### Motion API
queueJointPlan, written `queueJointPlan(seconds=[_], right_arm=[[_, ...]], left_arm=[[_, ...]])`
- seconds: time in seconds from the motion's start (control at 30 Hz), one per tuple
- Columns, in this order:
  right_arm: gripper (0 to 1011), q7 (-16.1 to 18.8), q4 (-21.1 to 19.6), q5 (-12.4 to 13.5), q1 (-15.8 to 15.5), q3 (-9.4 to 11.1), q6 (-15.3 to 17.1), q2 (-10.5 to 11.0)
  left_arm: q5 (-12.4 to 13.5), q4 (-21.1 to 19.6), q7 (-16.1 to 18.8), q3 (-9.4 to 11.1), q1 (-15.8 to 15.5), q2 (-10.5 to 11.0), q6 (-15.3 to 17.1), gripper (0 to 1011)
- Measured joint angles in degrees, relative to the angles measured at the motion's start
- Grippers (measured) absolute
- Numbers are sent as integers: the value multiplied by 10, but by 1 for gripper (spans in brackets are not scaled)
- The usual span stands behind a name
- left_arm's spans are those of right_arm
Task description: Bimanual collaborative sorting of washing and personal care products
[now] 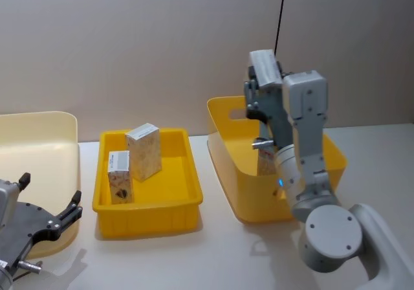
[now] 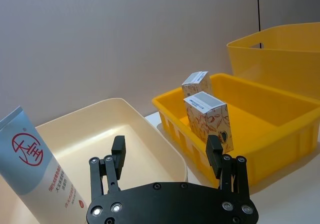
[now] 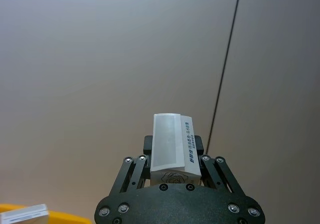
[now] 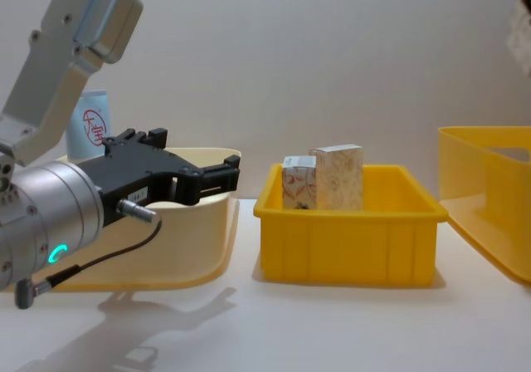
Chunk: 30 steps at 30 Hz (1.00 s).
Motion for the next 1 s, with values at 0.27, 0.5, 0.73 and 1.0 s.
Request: queueJointPlan(seconds=[0.27,0.5,0.73,1.0], right_arm=[[418,-24,-9,-21,-8,18,-5,5],[418,-48,-19,-41,-19,35,-1,5],[418,-65,-30,-56,-31,49,19,1],[418,-74,-44,-68,-47,61,62,-9]], left_arm=[[0,0,0,0,0,0,0,1003],[0,0,0,0,0,0,0,1003],[0,0,0,0,0,0,0,1003],[0,0,0,0,0,0,0,1003]])
